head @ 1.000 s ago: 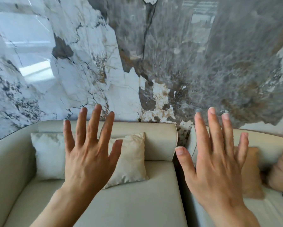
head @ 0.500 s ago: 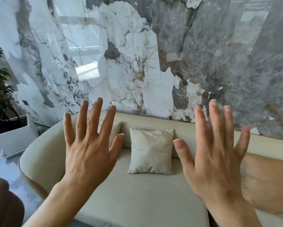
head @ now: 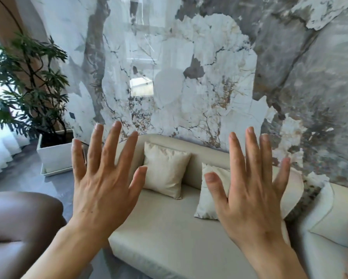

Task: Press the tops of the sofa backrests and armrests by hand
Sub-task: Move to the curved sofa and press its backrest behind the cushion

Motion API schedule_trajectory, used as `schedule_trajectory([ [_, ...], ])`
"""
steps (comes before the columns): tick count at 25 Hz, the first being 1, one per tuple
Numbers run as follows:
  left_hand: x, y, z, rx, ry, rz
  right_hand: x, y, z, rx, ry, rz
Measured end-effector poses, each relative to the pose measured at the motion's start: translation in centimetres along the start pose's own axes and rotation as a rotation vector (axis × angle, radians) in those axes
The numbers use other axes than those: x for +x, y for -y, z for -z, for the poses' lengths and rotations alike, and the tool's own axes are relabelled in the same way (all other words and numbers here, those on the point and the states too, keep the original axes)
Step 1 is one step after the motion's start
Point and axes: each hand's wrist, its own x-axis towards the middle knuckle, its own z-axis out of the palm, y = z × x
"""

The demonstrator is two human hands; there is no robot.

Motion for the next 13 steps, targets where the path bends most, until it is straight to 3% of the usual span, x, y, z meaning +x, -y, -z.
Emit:
schedule_trajectory([
  [5,0.5,8.0,-1.1,-0.017,0.035,0.071,1.8,7.3,-3.7,-0.006,0.032,0.041],
  [13,4.7,12.0,-8.0,-0.002,0.056,0.057,6.5,9.4,-11.8,0.005,0.026,0.028],
])
